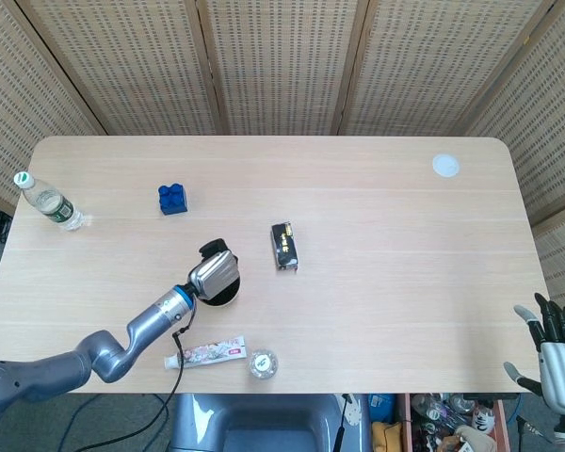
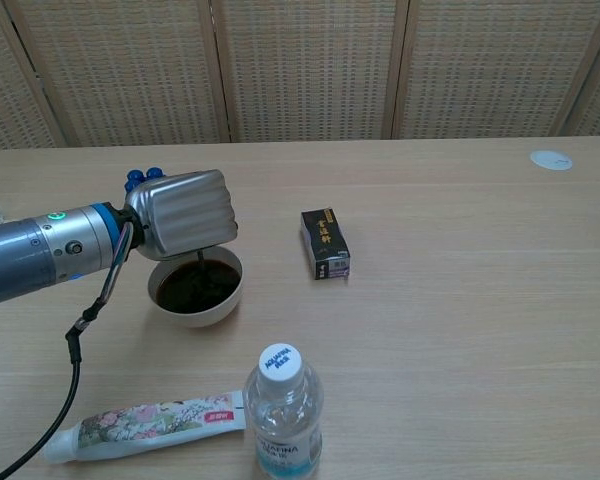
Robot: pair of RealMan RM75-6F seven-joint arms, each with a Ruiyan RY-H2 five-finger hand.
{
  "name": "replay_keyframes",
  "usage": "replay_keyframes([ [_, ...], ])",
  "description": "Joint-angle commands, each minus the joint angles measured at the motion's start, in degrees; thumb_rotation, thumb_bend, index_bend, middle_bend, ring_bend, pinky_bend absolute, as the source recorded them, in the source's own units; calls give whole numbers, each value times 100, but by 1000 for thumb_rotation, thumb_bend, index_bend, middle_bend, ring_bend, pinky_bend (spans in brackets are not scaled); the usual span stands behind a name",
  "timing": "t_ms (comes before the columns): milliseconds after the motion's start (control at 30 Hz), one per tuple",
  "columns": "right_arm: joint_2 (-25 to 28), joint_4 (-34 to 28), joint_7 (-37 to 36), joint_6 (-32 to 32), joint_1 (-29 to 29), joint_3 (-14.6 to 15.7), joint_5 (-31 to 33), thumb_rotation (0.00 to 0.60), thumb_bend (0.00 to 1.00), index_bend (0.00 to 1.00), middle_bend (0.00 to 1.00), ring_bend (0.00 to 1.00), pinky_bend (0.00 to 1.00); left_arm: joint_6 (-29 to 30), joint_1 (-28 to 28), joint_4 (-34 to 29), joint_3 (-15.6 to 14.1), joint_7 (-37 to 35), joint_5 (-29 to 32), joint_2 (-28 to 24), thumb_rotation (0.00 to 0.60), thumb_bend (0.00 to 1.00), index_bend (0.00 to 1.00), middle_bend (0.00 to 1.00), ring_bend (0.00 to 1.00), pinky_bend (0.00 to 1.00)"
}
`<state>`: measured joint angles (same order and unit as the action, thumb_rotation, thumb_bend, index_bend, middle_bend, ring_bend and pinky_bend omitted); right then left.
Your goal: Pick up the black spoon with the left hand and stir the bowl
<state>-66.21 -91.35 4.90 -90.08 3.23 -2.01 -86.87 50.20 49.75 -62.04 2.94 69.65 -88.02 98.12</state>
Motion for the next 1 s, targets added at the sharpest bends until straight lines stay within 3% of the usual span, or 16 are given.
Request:
replay_keyframes([
  [33,-6,2,-1,5,-9,0,-13,600,199,216,111,0,0,88,-80,-184,-90,-52,-29,-149,600,431,645,810,739,750],
  [267,-34,21,-32,25,-44,-5,-49,600,199,216,111,0,0,198,-224,-662,-286,-22,-92,-437,600,430,645,810,739,750],
  [433,-48,51,-61,30,-46,2,-54,600,198,216,111,0,0,184,-197,-792,-231,58,-45,-409,600,431,645,810,739,750],
  [767,-32,99,-123,-21,22,9,21,600,199,216,111,0,0,14,37,-383,72,205,229,47,600,430,645,810,739,750],
  [1000,-24,93,-118,-58,55,10,38,600,199,216,112,0,0,43,108,-143,113,215,284,157,600,431,645,810,739,750],
])
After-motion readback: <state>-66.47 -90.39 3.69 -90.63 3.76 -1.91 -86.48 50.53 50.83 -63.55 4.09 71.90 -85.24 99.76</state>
